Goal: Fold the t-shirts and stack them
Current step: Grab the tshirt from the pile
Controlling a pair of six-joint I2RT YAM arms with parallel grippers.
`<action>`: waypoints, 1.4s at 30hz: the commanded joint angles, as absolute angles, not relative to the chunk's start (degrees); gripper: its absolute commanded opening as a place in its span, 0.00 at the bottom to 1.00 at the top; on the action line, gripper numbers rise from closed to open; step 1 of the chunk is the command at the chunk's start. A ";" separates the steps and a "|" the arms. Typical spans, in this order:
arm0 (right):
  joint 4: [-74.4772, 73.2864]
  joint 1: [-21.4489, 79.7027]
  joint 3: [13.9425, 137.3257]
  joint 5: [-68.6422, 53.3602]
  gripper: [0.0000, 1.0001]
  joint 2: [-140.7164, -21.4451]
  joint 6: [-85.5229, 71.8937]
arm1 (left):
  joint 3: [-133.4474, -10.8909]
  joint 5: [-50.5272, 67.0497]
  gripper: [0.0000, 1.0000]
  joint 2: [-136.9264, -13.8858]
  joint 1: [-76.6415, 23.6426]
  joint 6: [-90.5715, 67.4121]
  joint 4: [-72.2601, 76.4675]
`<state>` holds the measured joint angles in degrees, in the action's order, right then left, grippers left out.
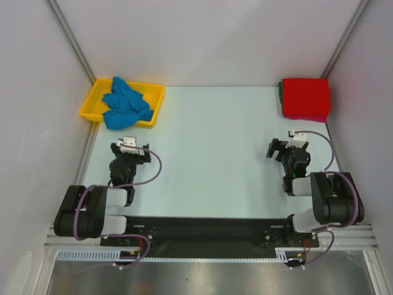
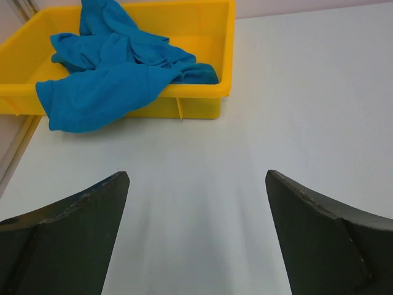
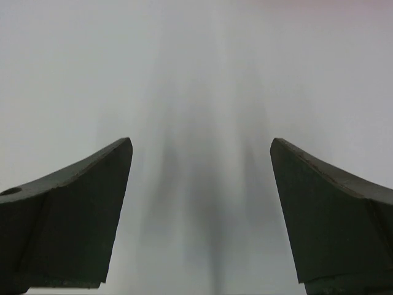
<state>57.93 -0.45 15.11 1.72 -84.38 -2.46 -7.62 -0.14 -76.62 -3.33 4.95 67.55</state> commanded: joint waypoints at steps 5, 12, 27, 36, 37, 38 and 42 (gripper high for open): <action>39.29 -1.49 25.22 3.34 1.00 -70.51 -5.61 | -9.23 -5.27 1.00 -76.38 -4.48 3.25 68.20; 39.12 -6.94 35.76 -10.45 1.00 -63.37 -19.16 | -34.26 14.55 1.00 -66.70 -4.83 12.11 24.69; 22.06 10.89 55.90 -15.38 1.00 -77.34 -6.24 | -102.33 -7.46 0.94 -114.14 -2.99 17.49 -34.52; 19.87 13.27 55.55 -16.35 1.00 -78.31 -8.61 | -139.92 -15.29 0.98 -143.24 -0.26 15.29 -42.46; 19.43 13.53 55.63 -15.56 1.00 -78.14 -8.00 | -138.70 -15.47 0.98 -143.70 -0.26 15.99 -42.28; 18.90 13.97 55.63 -14.95 1.00 -77.96 -7.74 | -137.21 -15.29 0.98 -144.05 -0.26 16.69 -42.36; 17.93 14.33 55.63 -11.96 1.00 -77.43 -7.12 | -133.68 -10.82 0.94 -146.60 -0.26 16.88 -45.43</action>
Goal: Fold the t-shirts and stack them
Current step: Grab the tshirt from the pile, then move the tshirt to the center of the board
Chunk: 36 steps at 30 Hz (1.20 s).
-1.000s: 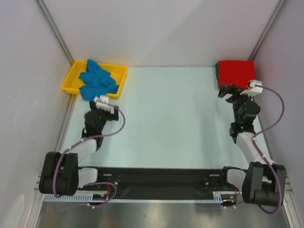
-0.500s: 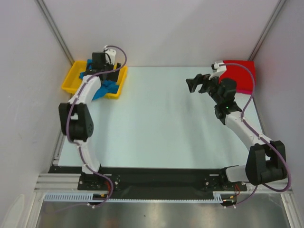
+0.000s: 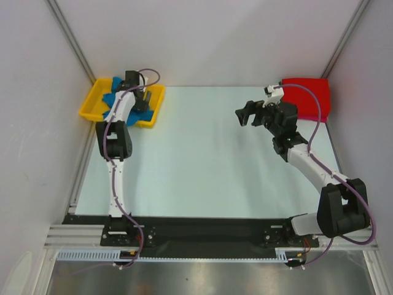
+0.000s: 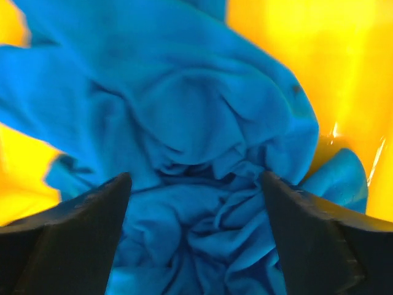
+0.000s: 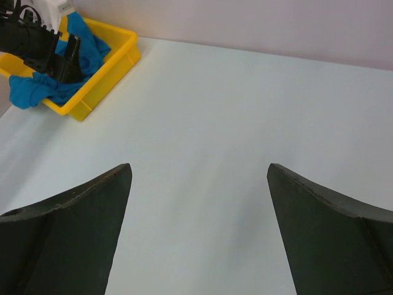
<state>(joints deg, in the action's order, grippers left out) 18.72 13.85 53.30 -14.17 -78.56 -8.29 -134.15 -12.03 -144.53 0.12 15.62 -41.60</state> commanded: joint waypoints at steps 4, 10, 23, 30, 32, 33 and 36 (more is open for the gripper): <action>16.88 14.41 57.39 -12.04 1.00 -78.48 -6.59 | -133.51 -8.88 0.54 -146.25 -0.26 16.17 -43.60; 15.38 14.59 59.15 -11.25 1.00 -78.93 -5.19 | -133.41 -6.50 0.00 -143.79 -0.26 15.21 -38.76; 14.85 17.83 63.98 -9.49 1.00 -78.14 -3.69 | -135.28 6.40 0.00 -109.45 -3.50 14.85 -41.54; 13.63 18.98 65.21 -11.43 1.00 -73.84 -6.32 | -135.43 21.24 0.00 -95.90 -20.53 17.23 -59.31; 11.27 18.90 65.30 -10.81 1.00 -70.95 -6.85 | -139.63 23.28 0.00 -93.71 -24.68 17.75 -62.65; 10.21 18.64 65.30 -10.11 1.00 -69.97 -6.77 | -140.53 24.34 0.00 -93.08 -26.52 17.84 -63.27; 4.50 18.37 65.30 -8.36 1.00 -65.93 -6.24 | -137.39 27.07 0.00 -90.71 -29.79 15.22 -62.67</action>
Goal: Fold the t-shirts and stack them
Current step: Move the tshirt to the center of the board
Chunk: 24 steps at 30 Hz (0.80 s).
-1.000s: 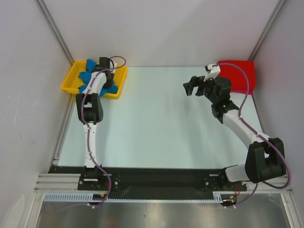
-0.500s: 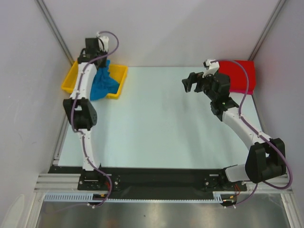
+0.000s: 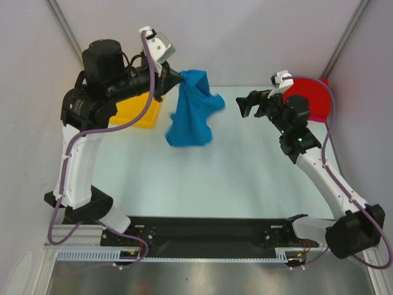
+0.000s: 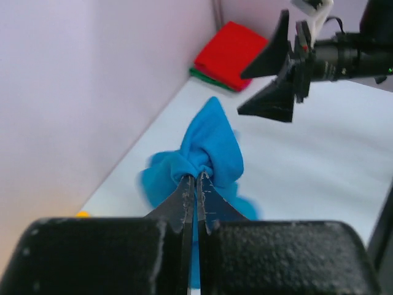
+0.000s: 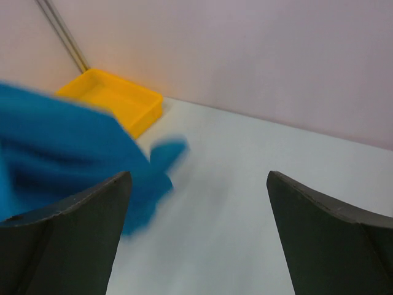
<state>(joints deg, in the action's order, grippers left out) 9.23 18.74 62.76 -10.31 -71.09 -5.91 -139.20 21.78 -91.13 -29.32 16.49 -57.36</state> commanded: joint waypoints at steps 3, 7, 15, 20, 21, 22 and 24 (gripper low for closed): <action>-3.41 17.93 65.39 -5.37 1.00 -61.88 -7.29 | -125.01 24.53 0.00 -87.73 -29.79 13.71 -59.07; -14.29 18.28 64.43 -3.78 1.00 -58.36 -6.94 | -105.18 25.31 0.00 -86.13 -29.53 15.29 -49.52; -26.98 22.84 62.06 -0.09 0.87 -61.68 -10.10 | -97.29 19.35 0.01 -97.98 -21.99 10.47 -32.79; -33.21 31.44 61.00 3.43 0.80 -68.81 -11.86 | -99.75 8.89 0.40 -106.08 -17.42 10.73 -30.49; -34.18 32.16 60.47 3.25 0.80 -70.04 -12.65 | -100.02 10.70 0.51 -106.43 -16.53 10.37 -31.89; -35.58 32.69 60.03 1.51 0.80 -71.44 -13.35 | -99.50 12.11 0.65 -106.17 -15.91 10.11 -34.86; -37.08 34.27 58.81 0.53 0.80 -72.42 -15.98 | -96.09 14.66 1.00 -101.27 -16.17 10.89 -37.52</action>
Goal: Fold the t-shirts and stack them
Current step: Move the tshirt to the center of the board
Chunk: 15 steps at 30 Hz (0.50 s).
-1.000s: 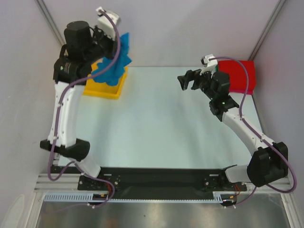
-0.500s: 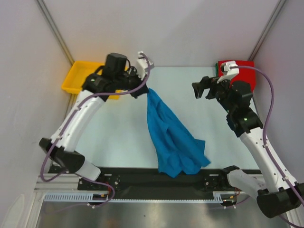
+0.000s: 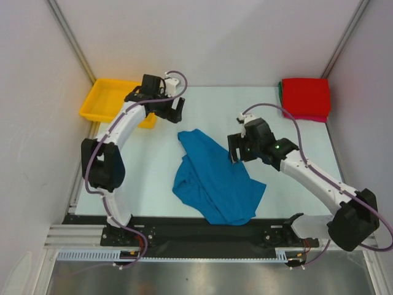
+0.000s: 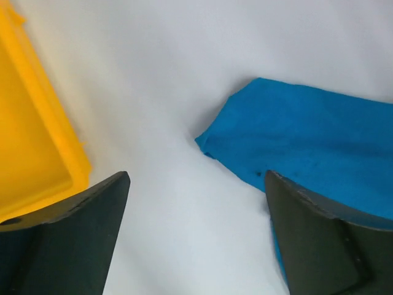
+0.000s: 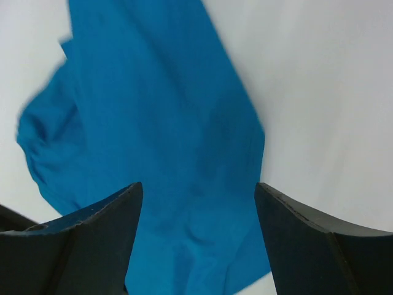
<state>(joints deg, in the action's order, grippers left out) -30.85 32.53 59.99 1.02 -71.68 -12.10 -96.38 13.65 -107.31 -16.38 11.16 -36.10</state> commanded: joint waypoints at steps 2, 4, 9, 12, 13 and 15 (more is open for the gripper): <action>-41.99 35.06 57.66 2.02 0.79 -72.69 -19.41 | -84.24 19.23 1.00 -94.87 -16.96 11.51 -36.74; -46.47 36.38 55.74 1.76 0.77 -71.46 -25.03 | -73.02 17.68 1.00 -86.51 -20.64 14.67 -36.04; -49.84 43.93 51.86 0.53 0.78 -65.05 -34.69 | -60.31 13.80 0.91 -80.86 -29.35 17.93 -38.58; -47.47 50.62 47.74 -1.06 0.81 -64.95 -37.60 | -54.68 13.45 0.90 -81.82 -29.62 17.31 -35.96; -45.98 51.23 45.98 -2.10 0.81 -65.30 -37.79 | -53.10 12.75 0.90 -82.52 -30.05 17.49 -35.08; -40.38 51.24 40.62 -3.16 0.80 -65.74 -38.32 | -52.82 11.69 0.90 -84.10 -32.25 18.28 -33.93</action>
